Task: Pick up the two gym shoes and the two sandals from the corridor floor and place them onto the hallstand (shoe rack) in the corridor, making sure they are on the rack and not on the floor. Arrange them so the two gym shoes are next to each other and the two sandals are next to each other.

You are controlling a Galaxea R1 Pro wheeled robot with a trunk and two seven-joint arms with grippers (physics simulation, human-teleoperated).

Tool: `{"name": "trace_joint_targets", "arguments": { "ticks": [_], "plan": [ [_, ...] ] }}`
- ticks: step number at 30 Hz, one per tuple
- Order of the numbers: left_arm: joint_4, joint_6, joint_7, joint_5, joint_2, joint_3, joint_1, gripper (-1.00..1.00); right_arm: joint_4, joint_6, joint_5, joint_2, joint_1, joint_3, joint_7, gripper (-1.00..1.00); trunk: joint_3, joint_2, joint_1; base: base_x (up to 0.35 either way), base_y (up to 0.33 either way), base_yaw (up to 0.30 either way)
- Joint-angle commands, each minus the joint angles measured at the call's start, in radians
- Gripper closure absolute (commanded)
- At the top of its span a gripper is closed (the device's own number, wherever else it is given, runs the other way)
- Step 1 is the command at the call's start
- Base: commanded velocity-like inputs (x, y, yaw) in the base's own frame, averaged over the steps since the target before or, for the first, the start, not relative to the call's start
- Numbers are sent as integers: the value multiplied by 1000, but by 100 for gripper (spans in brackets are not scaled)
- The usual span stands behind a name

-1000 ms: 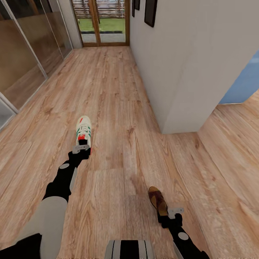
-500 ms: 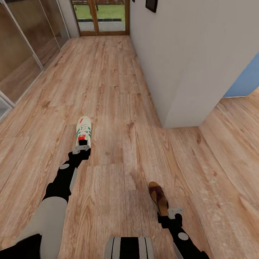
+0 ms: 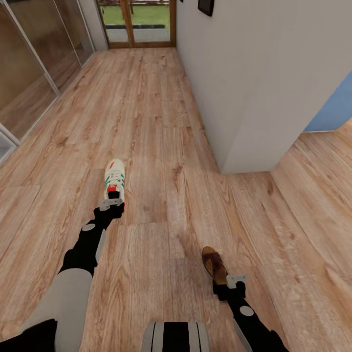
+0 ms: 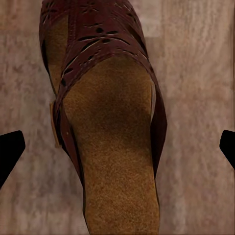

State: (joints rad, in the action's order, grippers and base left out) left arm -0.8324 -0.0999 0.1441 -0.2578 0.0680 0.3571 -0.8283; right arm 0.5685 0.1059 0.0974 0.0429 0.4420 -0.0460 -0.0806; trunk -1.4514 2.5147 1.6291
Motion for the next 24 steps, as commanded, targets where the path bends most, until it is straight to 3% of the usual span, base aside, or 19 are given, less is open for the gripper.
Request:
{"name": "trace_joint_targets", "arguments": {
  "ticks": [1,5,24],
  "plan": [
    [-3,-4,9,-8,2,7,1,100,-1,1,10,-1,1,-3,-8,-100,-1,0,0,0,0,0],
    [-5,-4,9,-9,3,7,5,100,-4,1,10,-1,4,-3,-7,-100,-1,0,0,0,0,0],
    [-11,0,11,-9,4,7,19,100,-9,2,10,-3,4,-3,-7,-100,-88,5,8,0,0,0]
  ]
}}
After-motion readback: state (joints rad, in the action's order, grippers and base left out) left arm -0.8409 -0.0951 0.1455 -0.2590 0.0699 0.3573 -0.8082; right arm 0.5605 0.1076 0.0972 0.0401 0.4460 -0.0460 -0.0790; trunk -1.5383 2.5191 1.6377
